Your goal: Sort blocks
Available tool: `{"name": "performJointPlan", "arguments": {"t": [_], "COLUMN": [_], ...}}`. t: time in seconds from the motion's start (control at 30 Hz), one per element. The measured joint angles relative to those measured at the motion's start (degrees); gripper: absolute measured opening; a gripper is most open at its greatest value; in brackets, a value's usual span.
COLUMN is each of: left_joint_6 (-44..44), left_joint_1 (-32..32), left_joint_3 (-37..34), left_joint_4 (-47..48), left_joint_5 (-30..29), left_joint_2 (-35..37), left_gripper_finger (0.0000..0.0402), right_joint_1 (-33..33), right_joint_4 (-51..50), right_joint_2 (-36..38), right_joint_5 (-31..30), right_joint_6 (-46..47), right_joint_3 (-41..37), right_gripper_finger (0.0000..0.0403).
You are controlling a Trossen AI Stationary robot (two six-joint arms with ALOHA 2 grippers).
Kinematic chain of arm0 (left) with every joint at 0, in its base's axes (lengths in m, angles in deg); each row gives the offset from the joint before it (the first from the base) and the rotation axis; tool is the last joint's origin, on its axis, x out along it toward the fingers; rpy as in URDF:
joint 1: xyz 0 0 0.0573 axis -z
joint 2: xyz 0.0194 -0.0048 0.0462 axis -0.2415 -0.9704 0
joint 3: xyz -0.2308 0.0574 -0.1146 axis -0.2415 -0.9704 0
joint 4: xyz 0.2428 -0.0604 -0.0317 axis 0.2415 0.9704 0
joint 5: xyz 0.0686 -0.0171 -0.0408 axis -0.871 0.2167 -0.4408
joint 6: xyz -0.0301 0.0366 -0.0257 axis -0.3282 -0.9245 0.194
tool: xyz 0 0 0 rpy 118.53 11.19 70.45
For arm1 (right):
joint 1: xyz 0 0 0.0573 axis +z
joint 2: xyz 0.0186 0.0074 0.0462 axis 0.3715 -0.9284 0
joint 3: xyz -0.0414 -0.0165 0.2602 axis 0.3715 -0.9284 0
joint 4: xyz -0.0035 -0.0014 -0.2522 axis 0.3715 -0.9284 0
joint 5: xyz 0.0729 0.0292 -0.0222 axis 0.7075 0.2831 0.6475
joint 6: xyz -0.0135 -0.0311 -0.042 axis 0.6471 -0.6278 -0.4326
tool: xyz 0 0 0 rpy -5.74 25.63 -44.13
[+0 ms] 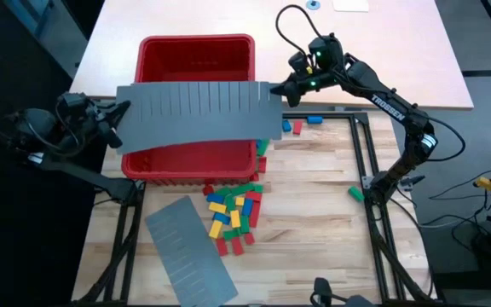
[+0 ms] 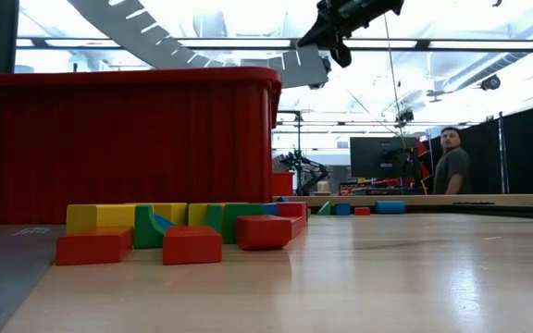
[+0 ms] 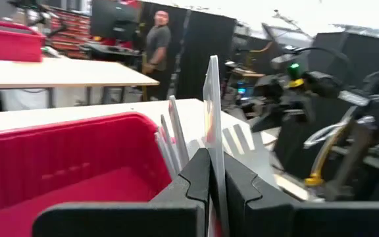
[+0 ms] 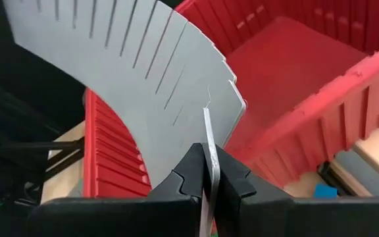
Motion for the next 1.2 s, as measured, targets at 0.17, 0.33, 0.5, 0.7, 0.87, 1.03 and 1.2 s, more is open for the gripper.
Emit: {"name": "performJointPlan", "arguments": {"t": [0.17,0.33,0.5,0.7,0.87,1.03,1.2], "left_joint_6": [-1.8,-3.4,-5.4,-8.4,-11.6,-15.3,-21.1], "left_joint_1": [0.0,0.0,0.0,0.0,0.0,0.0,0.0], "left_joint_3": [0.0,0.0,0.0,0.0,0.0,0.0,0.0], "left_joint_4": [0.1,0.1,0.0,-1.0,-2.9,-5.8,-10.3], "left_joint_5": [-4.9,-8.3,-13.8,-18.4,-20.9,-22.5,-22.8], "left_joint_2": [1.1,1.4,1.1,1.1,1.1,1.5,1.9], "left_gripper_finger": [0.0,0.0,0.0,0.0,0.0,0.0,0.0], "right_joint_1": [0.0,-0.1,-0.3,-0.5,-0.5,-1.2,-2.1], "right_joint_4": [5.9,15.3,18.0,17.8,17.7,17.7,17.7], "right_joint_2": [0.0,-0.1,-0.7,-1.0,-1.0,-0.5,-0.2], "right_joint_5": [-0.3,-3.9,-5.2,-6.0,-6.2,-6.2,-6.2], "right_joint_6": [-0.4,2.3,3.9,6.6,6.2,5.9,7.8], "right_joint_3": [0.0,0.0,0.0,0.0,0.0,0.0,0.0], "right_gripper_finger": [0.0,0.0,0.0,0.0,0.0001,0.005,0.0144]}}
